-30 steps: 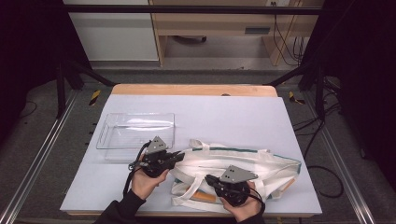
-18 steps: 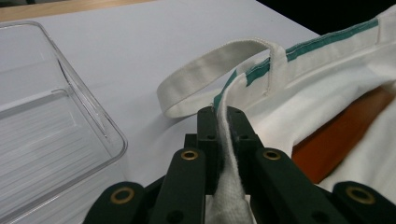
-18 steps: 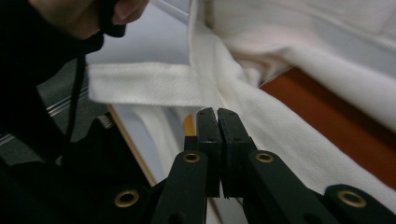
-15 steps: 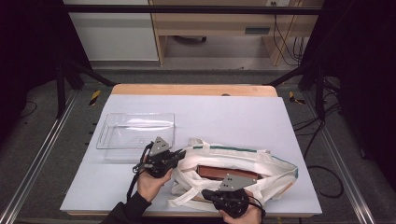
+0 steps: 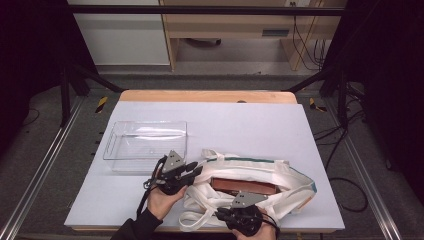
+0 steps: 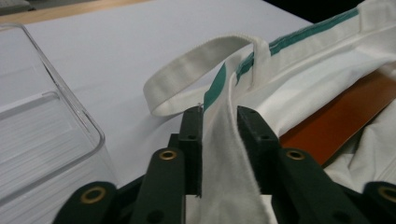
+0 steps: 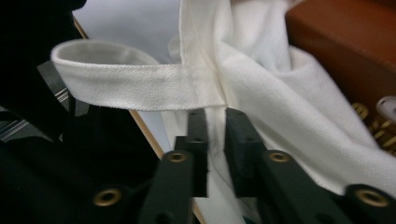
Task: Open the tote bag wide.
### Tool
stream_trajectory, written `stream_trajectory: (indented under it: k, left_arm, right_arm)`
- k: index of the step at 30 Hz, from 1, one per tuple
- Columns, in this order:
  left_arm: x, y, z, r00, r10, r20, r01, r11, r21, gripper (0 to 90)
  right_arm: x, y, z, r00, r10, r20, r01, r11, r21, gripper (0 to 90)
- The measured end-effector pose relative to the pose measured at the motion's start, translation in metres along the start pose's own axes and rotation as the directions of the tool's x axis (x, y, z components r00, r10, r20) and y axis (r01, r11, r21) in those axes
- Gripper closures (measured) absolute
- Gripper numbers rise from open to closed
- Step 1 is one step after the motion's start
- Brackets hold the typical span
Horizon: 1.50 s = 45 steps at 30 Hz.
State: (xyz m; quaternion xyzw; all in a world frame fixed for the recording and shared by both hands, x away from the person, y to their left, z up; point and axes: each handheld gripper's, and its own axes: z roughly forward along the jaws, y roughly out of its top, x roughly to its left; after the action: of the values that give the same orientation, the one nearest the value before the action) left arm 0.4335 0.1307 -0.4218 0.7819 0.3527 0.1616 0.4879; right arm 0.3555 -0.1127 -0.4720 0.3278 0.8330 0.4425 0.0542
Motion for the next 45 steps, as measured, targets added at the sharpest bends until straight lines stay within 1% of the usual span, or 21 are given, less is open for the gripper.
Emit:
stream_trajectory:
  k: [3, 6, 9, 10, 13, 15, 16, 17, 20, 24, 25, 26, 29, 32, 33, 37, 39, 41, 43, 44, 45]
  left_arm:
    - [-0.003, 0.009, -0.012, 1.0000, 0.003, 0.003, -0.003, 0.9987, -0.051, 65.1]
    - [-0.011, 0.015, -0.024, 0.9998, 0.015, 0.010, -0.014, 0.9966, -0.081, 67.9]
    - [-0.019, 0.016, -0.027, 0.9994, 0.031, 0.014, -0.029, 0.9965, -0.079, 76.0]
    - [-0.027, 0.013, -0.024, 0.9986, 0.048, 0.022, -0.047, 0.9976, -0.050, 79.1]
    - [-0.038, 0.003, -0.014, 0.9965, 0.079, 0.030, -0.079, 0.9969, 0.007, 87.1]
    - [-0.043, -0.007, -0.007, 0.9943, 0.102, 0.032, -0.104, 0.9929, 0.058, 89.8]
    - [-0.043, -0.007, -0.007, 0.9943, 0.102, 0.032, -0.104, 0.9929, 0.058, 90.0]
    - [-0.045, -0.017, -0.002, 0.9931, 0.113, 0.032, -0.116, 0.9882, 0.100, 90.0]
    - [-0.043, -0.030, 0.002, 0.9928, 0.114, 0.035, -0.118, 0.9840, 0.133, 90.0]
    - [-0.042, -0.040, 0.003, 0.9922, 0.118, 0.039, -0.122, 0.9836, 0.133, 89.9]
    - [-0.042, -0.040, 0.003, 0.9922, 0.118, 0.039, -0.122, 0.9836, 0.133, 89.9]
    - [-0.044, -0.041, 0.003, 0.9917, 0.124, 0.036, -0.127, 0.9828, 0.133, 89.8]
    - [-0.044, -0.045, 0.005, 0.9916, 0.124, 0.038, -0.128, 0.9831, 0.131, 89.8]
    - [-0.044, -0.046, 0.005, 0.9912, 0.128, 0.035, -0.131, 0.9832, 0.127, 89.8]
    - [-0.045, -0.045, 0.005, 0.9911, 0.129, 0.033, -0.133, 0.9831, 0.127, 89.6]
    - [-0.045, -0.041, 0.002, 0.9928, 0.113, 0.040, -0.117, 0.9866, 0.113, 87.6]
    - [-0.046, -0.039, 0.001, 0.9927, 0.115, 0.039, -0.118, 0.9872, 0.107, 87.4]
    - [-0.048, -0.039, 0.002, 0.9916, 0.123, 0.040, -0.126, 0.9868, 0.102, 87.8]
    - [-0.048, -0.042, 0.005, 0.9912, 0.128, 0.035, -0.131, 0.9857, 0.106, 88.3]
    - [-0.048, -0.042, 0.005, 0.9912, 0.128, 0.035, -0.131, 0.9857, 0.106, 88.5]
    - [-0.048, -0.044, 0.007, 0.9914, 0.126, 0.036, -0.129, 0.9854, 0.110, 88.5]
  right_arm:
    - [0.000, 0.007, -0.014, 0.9999, -0.011, 0.011, 0.012, 0.998, -0.062, 69.7]
    - [-0.005, 0.012, -0.034, 0.9980, -0.012, 0.062, 0.019, 0.992, -0.127, 68.9]
    - [-0.016, 0.014, -0.056, 0.9908, 0.029, 0.132, -0.006, 0.985, -0.171, 75.7]
    - [-0.020, 0.013, -0.063, 0.9852, 0.042, 0.166, -0.012, 0.985, -0.174, 77.8]
    - [-0.032, 0.009, -0.082, 0.9613, 0.087, 0.262, -0.043, 0.985, -0.169, 86.1]
    - [-0.039, 0.006, -0.090, 0.9432, 0.099, 0.317, -0.052, 0.987, -0.154, 89.1]
    - [-0.042, 0.003, -0.093, 0.9332, 0.101, 0.345, -0.057, 0.989, -0.136, 89.9]
    - [-0.044, 0.000, -0.094, 0.9281, 0.103, 0.358, -0.060, 0.990, -0.130, 90.0]
    - [-0.050, -0.011, -0.098, 0.9202, 0.119, 0.373, -0.087, 0.991, -0.103, 90.0]
    - [-0.056, -0.028, -0.099, 0.9097, 0.133, 0.393, -0.123, 0.991, -0.051, 90.0]
    - [-0.056, -0.028, -0.099, 0.9097, 0.133, 0.393, -0.123, 0.991, -0.051, 90.0]
    - [-0.060, -0.037, -0.097, 0.9064, 0.145, 0.397, -0.137, 0.989, -0.047, 90.0]
    - [-0.065, -0.046, -0.094, 0.9114, 0.167, 0.376, -0.162, 0.986, -0.045, 90.0]
    - [-0.068, -0.049, -0.085, 0.9147, 0.136, 0.381, -0.146, 0.989, -0.002, 90.0]
    - [-0.068, -0.050, -0.083, 0.9137, 0.139, 0.382, -0.152, 0.988, 0.003, 90.0]
    - [-0.068, -0.049, -0.084, 0.9143, 0.149, 0.377, -0.159, 0.987, -0.003, 90.0]
    - [-0.068, -0.048, -0.086, 0.9166, 0.136, 0.376, -0.146, 0.989, -0.001, 88.5]
    - [-0.063, -0.039, -0.095, 0.9309, 0.121, 0.345, -0.109, 0.993, -0.055, 84.6]
    - [-0.060, -0.031, -0.102, 0.9339, 0.103, 0.342, -0.066, 0.991, -0.118, 81.7]
    - [-0.059, -0.027, -0.106, 0.9324, 0.084, 0.351, -0.033, 0.988, -0.150, 79.7]
    - [-0.059, -0.027, -0.106, 0.9324, 0.084, 0.351, -0.033, 0.988, -0.150, 79.7]
